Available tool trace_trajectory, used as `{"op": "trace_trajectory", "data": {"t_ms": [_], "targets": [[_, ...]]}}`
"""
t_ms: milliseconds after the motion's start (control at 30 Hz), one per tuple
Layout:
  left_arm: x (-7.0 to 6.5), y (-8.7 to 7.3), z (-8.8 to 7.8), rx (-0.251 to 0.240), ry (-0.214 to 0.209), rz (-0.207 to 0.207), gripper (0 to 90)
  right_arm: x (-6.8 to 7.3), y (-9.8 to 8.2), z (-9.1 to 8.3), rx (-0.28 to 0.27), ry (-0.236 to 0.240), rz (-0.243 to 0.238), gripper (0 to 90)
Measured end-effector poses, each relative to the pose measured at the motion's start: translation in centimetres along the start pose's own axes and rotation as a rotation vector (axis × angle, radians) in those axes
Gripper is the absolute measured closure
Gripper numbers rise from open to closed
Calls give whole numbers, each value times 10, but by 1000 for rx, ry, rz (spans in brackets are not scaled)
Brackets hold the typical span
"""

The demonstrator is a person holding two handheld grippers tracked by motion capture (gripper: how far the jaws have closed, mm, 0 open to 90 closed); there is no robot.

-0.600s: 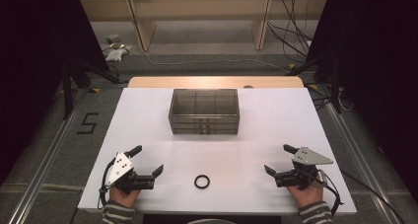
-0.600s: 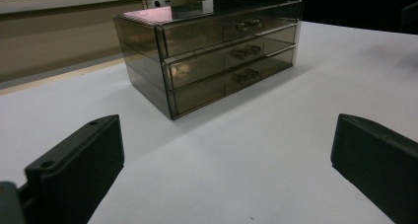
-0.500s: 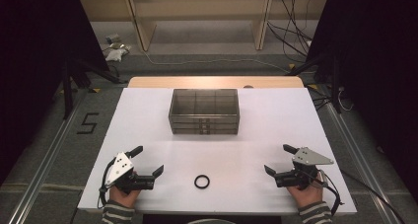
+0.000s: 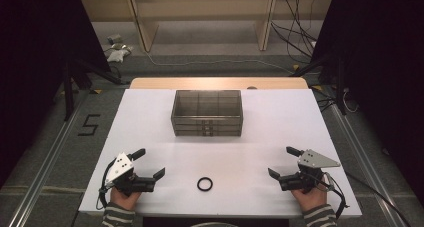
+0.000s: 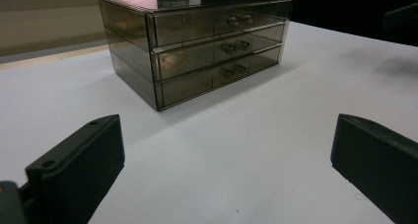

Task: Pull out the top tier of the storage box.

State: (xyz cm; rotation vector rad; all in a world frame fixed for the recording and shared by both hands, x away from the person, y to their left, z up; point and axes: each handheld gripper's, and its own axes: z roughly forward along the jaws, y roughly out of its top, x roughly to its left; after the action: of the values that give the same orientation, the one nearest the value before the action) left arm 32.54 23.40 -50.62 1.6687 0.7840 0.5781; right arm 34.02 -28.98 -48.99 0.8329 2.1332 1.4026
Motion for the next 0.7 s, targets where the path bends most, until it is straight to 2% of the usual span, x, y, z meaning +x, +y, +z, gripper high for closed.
{"op": "trace_trajectory", "data": {"t_ms": [100,133,200,433,500,533,633,700], "targets": [[0,1,0,10,3,16,0,1,0,0,-7,15,5,4],[-2,1,1,34,-4,40,0,0,0,1,7,11,6,4],[-4,3,3,69,-6,58,0,0,0,2,18,13,16,4],[-8,9,5,81,-27,66,26,0,0,3,32,5,15,4],[-9,12,7,82,-39,64,33,0,0,4,38,4,19,4],[-9,15,8,80,-46,51,36,0,0,5,43,8,16,4],[-10,18,10,80,-44,48,49,0,0,5,45,8,17,4],[-10,25,13,88,-72,48,51,0,-1,6,52,3,18,4]]}}
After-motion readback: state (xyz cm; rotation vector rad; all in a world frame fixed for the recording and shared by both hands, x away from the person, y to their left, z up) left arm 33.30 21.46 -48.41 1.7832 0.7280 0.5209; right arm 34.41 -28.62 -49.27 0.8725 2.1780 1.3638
